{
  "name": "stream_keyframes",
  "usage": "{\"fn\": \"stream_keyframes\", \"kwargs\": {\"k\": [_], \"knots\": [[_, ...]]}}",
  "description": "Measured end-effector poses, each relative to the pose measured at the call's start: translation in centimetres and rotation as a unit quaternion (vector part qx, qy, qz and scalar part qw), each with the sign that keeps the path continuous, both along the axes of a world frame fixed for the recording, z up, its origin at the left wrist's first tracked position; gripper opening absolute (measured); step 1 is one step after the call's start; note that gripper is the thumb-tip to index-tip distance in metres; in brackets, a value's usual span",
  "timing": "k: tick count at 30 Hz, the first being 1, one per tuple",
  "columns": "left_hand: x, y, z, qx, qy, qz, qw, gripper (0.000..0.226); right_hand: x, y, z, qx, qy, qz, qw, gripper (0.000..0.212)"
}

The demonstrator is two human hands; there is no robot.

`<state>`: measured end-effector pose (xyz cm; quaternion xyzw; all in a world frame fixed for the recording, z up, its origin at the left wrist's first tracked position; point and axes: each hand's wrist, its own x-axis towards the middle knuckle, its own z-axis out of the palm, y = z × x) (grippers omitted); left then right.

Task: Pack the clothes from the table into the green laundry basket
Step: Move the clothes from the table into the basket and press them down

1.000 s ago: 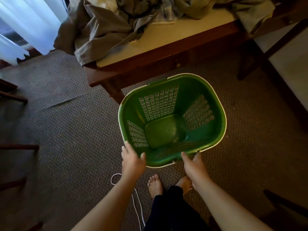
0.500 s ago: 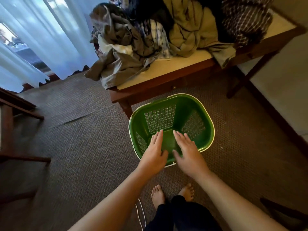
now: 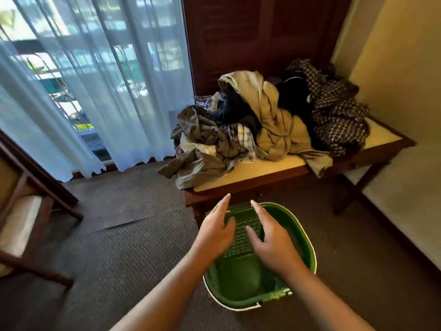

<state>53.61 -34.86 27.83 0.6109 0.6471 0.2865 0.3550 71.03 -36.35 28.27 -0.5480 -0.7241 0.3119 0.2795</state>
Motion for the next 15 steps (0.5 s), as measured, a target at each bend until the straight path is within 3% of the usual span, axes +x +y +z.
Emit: {"fn": "stream_keyframes", "kwargs": {"k": [8, 15], "knots": [[-1.6, 3.2, 3.7, 0.036, -0.009, 0.072, 0.997, 0.067, -1.6, 5.8, 2.7, 0.007, 0.044, 0.038, 0.998, 0.065], [-3.9, 7.2, 4.3, 0.041, 0.009, 0.093, 0.995, 0.066, -3.3, 11.8, 3.6, 0.0, 0.03, 0.073, 0.997, 0.065]]}}
